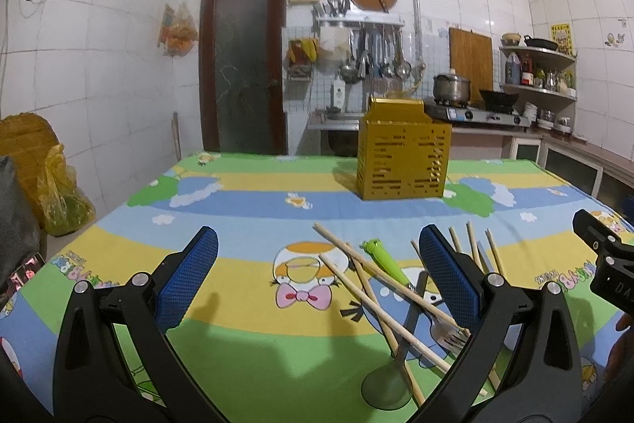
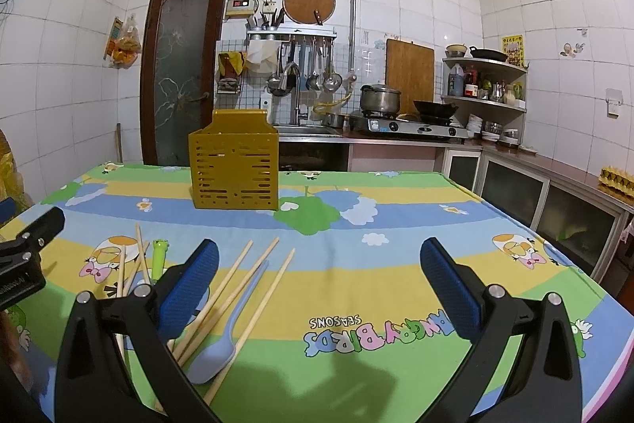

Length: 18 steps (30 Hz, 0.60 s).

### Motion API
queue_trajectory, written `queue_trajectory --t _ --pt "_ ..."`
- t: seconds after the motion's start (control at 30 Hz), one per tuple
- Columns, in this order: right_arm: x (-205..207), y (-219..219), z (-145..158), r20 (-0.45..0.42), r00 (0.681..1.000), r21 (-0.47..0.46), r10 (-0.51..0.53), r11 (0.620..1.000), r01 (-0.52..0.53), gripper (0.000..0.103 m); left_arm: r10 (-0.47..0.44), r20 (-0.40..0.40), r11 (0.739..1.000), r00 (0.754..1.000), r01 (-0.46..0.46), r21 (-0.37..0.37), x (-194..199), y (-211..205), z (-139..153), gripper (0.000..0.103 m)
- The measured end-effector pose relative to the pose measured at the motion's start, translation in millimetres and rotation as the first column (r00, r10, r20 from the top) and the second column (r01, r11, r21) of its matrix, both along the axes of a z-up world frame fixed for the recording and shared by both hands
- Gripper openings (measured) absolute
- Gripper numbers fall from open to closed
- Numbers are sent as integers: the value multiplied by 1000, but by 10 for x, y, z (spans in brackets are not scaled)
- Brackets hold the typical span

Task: Organize utensils
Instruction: 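Move the left tool down onto a wooden chopstick and close it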

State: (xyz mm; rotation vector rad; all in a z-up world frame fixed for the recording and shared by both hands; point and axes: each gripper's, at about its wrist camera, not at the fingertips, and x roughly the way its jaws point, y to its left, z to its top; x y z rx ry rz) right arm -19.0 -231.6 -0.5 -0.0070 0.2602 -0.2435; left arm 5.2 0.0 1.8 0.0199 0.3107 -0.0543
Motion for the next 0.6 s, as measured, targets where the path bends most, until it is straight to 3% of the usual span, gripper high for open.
queue_trajectory --t 0.17,0.3,0.6 --pt "42 29 -13 -17 1000 -8 1 1000 -1 99 -3 -29 1000 1000 3 1 54 -9 -33 98" --pt "136 67 -30 -69 998 -18 14 1000 -15 99 -27 -115 999 993 24 -28 236 29 -75 98" --pt "626 -1 -148 -246 969 67 29 998 -13 99 25 -298 998 954 -9 54 901 74 -86 98"
